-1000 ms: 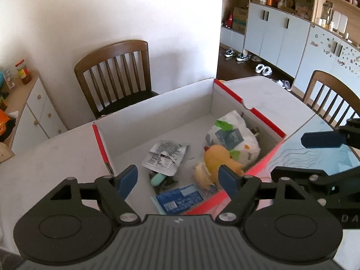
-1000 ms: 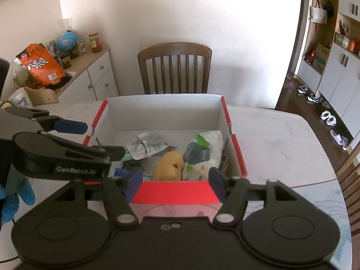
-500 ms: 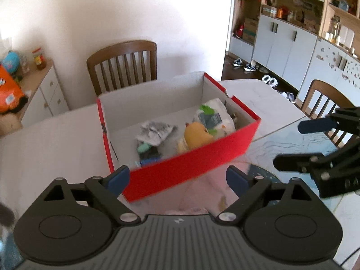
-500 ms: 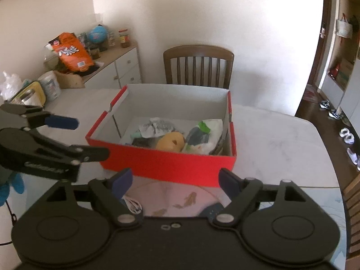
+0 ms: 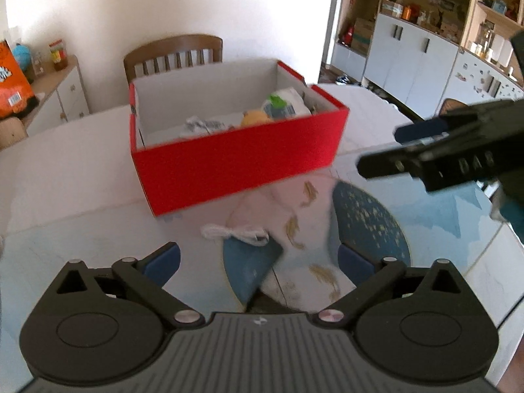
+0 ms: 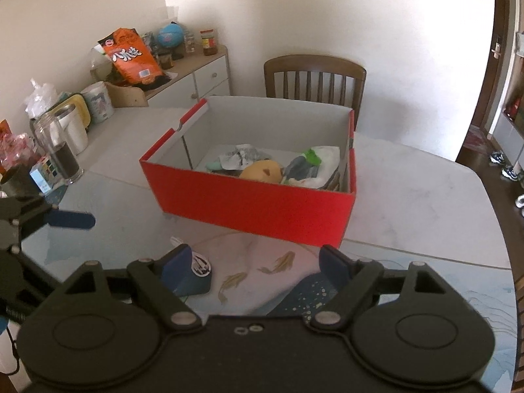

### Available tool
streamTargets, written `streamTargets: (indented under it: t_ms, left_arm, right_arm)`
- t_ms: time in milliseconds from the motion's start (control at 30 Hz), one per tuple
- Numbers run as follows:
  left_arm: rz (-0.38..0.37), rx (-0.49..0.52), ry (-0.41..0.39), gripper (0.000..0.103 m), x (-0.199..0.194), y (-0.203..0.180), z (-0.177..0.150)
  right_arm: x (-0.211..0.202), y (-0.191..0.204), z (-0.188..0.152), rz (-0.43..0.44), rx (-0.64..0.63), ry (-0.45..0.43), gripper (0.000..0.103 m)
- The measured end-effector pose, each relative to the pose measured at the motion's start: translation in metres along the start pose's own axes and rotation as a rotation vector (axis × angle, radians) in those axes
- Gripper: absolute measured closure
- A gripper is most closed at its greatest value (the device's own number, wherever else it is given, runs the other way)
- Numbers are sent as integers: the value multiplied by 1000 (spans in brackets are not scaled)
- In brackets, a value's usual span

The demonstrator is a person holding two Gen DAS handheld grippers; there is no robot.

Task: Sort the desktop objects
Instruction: 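Reach the left tool to the black packet while the right tool approaches the white cable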

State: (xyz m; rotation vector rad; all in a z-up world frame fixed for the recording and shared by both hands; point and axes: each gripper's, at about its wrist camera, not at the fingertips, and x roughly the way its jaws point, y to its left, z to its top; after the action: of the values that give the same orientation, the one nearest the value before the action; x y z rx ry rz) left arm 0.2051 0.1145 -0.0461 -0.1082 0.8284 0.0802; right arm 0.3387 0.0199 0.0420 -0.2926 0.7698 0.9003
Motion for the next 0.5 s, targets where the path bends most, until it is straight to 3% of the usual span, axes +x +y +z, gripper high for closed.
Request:
streamTargets:
  t_ms: [333, 500]
  left_arm:
    - [-64, 19, -11, 0, 19, -3, -35]
    - [-56, 57, -42, 0, 31, -2, -50]
  right_arm:
    - [30, 12, -15, 8, -28, 19, 19]
    - [50, 23, -23, 15, -38, 26, 19]
